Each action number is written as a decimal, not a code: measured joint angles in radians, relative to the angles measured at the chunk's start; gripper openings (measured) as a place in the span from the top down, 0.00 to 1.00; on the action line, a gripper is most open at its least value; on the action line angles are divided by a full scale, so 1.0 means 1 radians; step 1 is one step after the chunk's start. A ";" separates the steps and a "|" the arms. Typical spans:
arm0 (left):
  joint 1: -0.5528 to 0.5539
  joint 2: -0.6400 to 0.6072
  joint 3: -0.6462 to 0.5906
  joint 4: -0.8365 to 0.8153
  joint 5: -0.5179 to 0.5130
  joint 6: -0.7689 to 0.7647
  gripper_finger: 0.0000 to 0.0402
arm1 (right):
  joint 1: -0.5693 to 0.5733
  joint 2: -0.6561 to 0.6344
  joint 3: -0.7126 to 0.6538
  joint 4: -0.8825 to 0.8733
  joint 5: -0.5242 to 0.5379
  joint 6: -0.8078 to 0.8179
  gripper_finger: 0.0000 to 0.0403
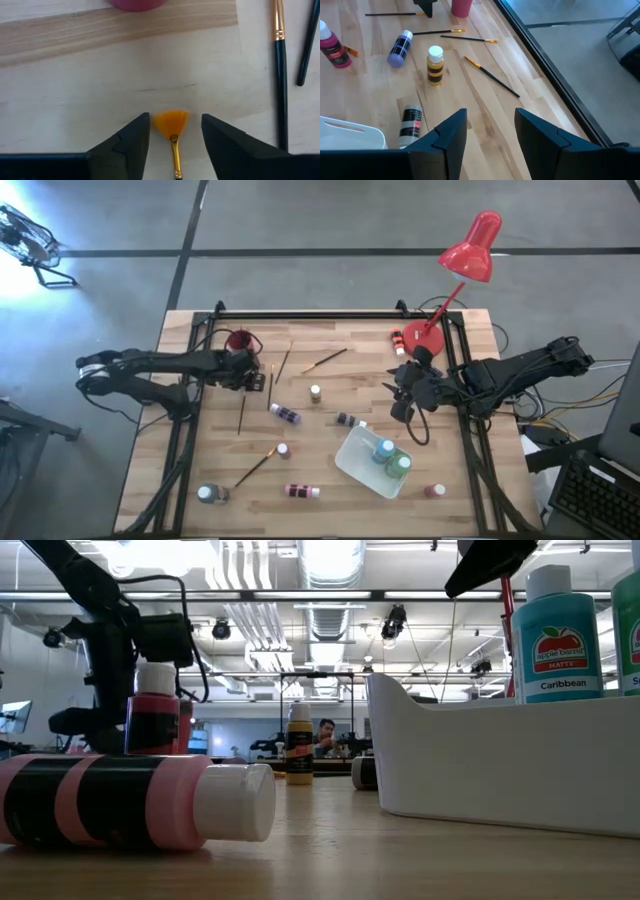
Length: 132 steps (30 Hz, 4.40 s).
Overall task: Pick & Place Paint Supplies
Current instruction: Put the orange paintbrush into the pink cup
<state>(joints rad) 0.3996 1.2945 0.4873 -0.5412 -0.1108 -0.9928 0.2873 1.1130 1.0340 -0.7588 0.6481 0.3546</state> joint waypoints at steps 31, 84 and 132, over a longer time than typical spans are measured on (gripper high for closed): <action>-0.013 -0.270 0.072 -0.056 0.117 0.135 1.00 | 0.000 0.000 0.000 -0.046 -0.001 0.012 0.77; 0.083 -0.552 -0.071 0.829 -0.613 1.148 1.00 | 0.000 0.000 0.011 -0.035 0.005 0.039 0.76; 0.083 -0.554 -0.271 0.956 -0.501 1.086 0.70 | 0.000 0.000 0.064 -0.014 0.006 0.029 0.67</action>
<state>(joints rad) 0.4824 0.7410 0.2166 0.4147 -0.6123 0.0937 0.2874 1.1126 1.0975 -0.7732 0.6537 0.3841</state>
